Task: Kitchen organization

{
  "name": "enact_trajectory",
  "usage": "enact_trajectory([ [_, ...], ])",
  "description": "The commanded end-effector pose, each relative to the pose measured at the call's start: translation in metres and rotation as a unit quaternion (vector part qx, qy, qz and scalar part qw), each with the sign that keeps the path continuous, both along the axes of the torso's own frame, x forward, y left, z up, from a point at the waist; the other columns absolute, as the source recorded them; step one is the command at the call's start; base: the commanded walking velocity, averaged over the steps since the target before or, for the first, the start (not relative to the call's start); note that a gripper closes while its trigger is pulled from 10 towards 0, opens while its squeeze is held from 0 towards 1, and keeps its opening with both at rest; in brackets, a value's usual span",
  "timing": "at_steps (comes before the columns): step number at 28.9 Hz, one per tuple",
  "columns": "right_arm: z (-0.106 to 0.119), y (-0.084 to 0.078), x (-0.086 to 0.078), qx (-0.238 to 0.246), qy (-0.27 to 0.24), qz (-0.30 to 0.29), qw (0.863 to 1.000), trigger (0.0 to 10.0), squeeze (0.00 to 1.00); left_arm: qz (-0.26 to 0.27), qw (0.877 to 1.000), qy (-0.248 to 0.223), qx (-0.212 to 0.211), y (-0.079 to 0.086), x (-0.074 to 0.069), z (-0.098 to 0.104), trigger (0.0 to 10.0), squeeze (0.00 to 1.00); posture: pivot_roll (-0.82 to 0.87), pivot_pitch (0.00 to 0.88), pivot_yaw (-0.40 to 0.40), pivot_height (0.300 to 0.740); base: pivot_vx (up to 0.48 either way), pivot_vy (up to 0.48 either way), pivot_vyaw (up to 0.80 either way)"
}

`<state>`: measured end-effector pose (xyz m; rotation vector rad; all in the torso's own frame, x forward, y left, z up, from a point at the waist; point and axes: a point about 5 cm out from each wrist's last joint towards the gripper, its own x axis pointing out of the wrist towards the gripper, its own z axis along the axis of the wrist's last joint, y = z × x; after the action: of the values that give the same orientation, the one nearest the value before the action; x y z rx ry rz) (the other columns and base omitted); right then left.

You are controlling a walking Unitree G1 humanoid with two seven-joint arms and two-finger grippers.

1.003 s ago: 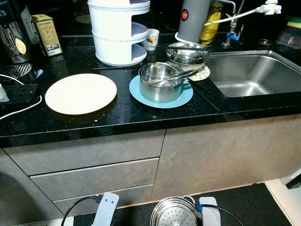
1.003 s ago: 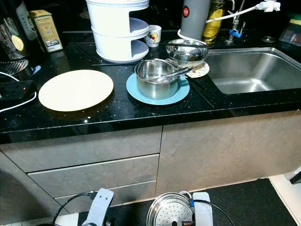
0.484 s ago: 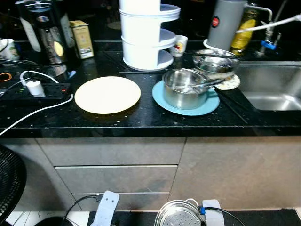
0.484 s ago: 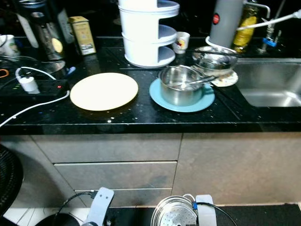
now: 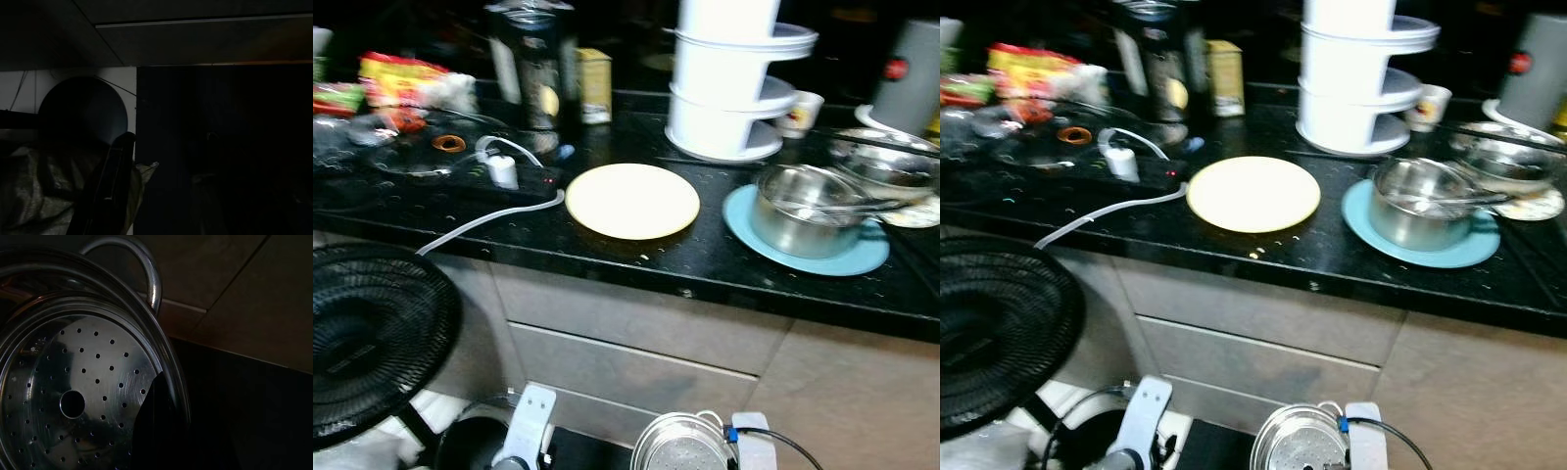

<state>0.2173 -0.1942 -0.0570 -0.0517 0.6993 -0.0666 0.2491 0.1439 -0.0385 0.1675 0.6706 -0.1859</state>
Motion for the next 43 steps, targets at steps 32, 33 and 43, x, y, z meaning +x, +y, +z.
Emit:
enact_trajectory([
  [32, -0.013, -0.022, -0.023, -0.042, 0.067, -0.058, 0.995, 10.0, 0.00, -0.013, 1.000, 0.027, 0.001, -0.003, -0.006, -0.006, 10.0, 0.00, -0.09, 0.159, -0.022, 0.740, 0.000, -0.110, 0.00],
  [33, -0.012, -0.022, -0.022, -0.042, 0.066, -0.058, 0.995, 10.0, 0.00, -0.013, 1.000, 0.027, 0.000, -0.003, -0.006, -0.006, 10.0, 0.00, -0.09, 0.161, -0.021, 0.740, 0.000, -0.480, 0.00],
  [43, -0.012, -0.022, -0.023, -0.041, 0.066, -0.055, 0.995, 10.0, 0.00, -0.011, 1.000, 0.028, -0.003, -0.004, -0.006, -0.006, 10.0, 0.00, -0.09, 0.160, -0.025, 0.740, 0.000, -0.480, 0.00],
])
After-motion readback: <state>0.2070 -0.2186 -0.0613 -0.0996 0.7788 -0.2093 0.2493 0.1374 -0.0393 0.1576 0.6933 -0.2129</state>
